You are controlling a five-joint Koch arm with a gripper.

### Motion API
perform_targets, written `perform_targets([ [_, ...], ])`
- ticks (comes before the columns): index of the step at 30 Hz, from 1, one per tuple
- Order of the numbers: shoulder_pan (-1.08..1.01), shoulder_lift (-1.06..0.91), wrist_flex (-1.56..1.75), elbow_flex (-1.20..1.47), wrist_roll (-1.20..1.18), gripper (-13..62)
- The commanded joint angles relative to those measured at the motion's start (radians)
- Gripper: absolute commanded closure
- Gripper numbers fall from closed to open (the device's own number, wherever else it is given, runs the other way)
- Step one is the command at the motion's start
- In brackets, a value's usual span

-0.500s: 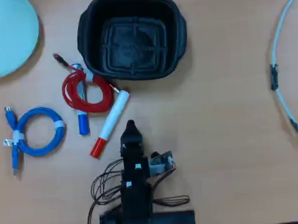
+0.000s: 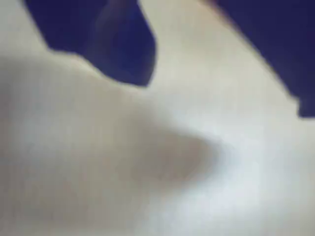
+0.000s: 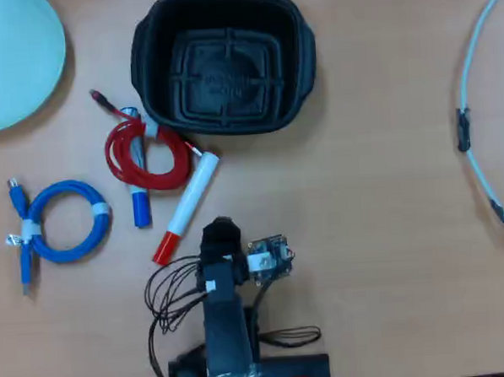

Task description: Pick up the red pen and put it in the black bowl

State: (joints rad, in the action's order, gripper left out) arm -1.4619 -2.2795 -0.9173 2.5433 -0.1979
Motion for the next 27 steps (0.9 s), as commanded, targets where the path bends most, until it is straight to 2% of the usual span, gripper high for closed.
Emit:
perform_targets([
  [1,0.000,-0.063,0.012,-0.072,0.063,17.8],
  [15,0.008,-0.058,-0.129,-0.347,0.158,17.8],
  [22,0.032,-0.041,-0.135,-0.442,0.437,17.8],
  [27,0.054,-0.040,-0.190,-0.557,0.554,17.8],
])
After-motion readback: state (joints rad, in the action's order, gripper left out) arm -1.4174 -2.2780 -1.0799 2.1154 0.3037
